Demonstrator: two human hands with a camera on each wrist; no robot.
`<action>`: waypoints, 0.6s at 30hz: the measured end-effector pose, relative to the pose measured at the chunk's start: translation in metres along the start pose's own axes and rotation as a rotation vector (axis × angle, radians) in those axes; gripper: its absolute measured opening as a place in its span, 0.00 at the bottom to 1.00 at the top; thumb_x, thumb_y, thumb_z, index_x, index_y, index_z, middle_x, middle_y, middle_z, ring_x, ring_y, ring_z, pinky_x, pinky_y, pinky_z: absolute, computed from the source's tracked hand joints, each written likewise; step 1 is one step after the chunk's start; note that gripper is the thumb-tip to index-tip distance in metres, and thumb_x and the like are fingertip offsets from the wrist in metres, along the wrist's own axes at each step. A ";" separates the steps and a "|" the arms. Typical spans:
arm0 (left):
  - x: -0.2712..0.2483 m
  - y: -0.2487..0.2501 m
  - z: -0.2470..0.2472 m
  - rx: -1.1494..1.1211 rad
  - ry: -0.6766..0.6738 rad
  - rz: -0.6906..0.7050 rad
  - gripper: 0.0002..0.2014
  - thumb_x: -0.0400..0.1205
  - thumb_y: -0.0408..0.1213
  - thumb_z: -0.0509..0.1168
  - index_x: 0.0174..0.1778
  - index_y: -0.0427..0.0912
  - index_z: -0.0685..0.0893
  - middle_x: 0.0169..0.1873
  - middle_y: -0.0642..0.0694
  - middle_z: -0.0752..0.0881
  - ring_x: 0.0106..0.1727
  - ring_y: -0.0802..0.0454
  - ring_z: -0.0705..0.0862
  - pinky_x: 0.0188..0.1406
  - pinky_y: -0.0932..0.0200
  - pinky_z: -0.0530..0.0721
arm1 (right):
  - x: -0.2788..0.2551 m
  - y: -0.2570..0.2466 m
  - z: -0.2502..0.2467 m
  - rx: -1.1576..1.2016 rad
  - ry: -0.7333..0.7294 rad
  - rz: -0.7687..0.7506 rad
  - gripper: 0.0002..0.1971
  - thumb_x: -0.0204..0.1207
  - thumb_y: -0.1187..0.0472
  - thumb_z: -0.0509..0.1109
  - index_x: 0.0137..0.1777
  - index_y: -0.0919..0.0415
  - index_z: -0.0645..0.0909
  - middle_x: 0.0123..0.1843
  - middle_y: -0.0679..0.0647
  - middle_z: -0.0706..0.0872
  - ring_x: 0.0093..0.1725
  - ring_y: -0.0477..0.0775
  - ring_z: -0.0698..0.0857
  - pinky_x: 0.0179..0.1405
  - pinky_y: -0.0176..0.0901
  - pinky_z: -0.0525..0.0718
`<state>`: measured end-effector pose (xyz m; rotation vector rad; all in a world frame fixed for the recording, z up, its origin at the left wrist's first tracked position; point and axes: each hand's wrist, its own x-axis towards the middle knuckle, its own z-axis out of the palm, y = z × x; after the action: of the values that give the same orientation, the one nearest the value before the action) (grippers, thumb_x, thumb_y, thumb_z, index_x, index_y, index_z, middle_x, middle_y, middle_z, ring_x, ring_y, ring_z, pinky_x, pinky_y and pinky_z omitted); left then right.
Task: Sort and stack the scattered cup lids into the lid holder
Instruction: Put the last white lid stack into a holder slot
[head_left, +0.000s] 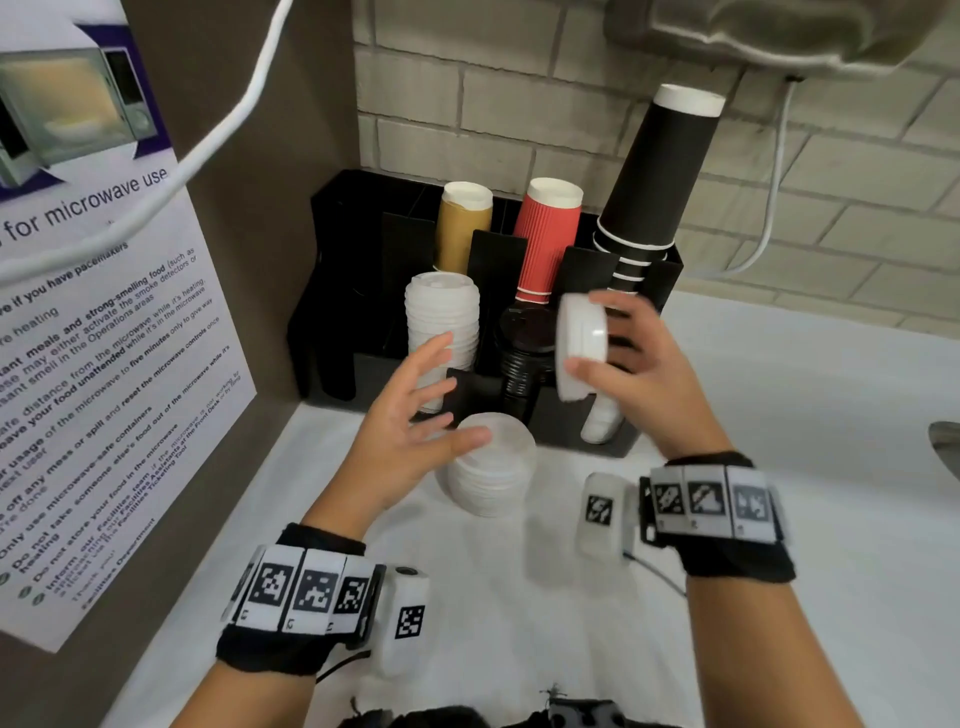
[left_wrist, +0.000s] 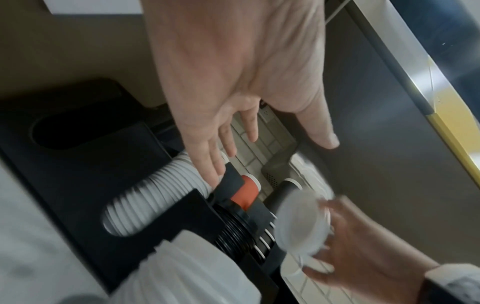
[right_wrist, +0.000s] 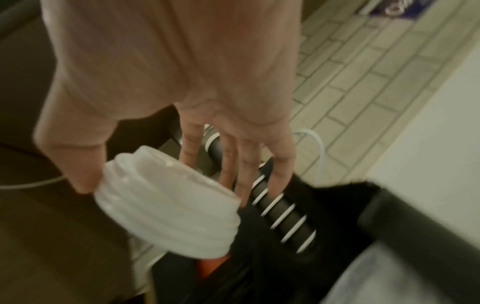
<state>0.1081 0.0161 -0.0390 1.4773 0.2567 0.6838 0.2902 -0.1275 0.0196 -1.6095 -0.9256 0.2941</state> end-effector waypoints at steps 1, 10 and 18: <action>0.001 0.001 -0.003 0.018 0.030 0.007 0.38 0.64 0.44 0.77 0.71 0.64 0.73 0.72 0.58 0.76 0.70 0.60 0.79 0.59 0.66 0.83 | 0.009 0.003 -0.011 -0.076 0.079 -0.010 0.31 0.65 0.63 0.82 0.66 0.45 0.76 0.61 0.49 0.83 0.58 0.50 0.85 0.52 0.41 0.86; 0.007 -0.003 -0.016 0.106 0.197 0.070 0.20 0.79 0.30 0.71 0.62 0.57 0.79 0.62 0.56 0.79 0.59 0.53 0.84 0.51 0.73 0.81 | 0.074 0.042 -0.046 -0.909 -0.282 0.238 0.40 0.61 0.59 0.80 0.74 0.40 0.70 0.70 0.55 0.70 0.68 0.60 0.74 0.62 0.50 0.73; 0.006 -0.003 -0.018 0.114 0.218 0.053 0.18 0.79 0.33 0.70 0.61 0.57 0.80 0.63 0.54 0.80 0.56 0.59 0.85 0.50 0.72 0.81 | 0.072 0.055 -0.034 -1.063 -0.414 0.293 0.44 0.59 0.58 0.80 0.77 0.42 0.67 0.64 0.52 0.69 0.66 0.61 0.75 0.66 0.60 0.76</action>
<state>0.1036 0.0348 -0.0428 1.5226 0.4317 0.8866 0.3807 -0.1008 -0.0010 -2.7452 -1.2603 0.3729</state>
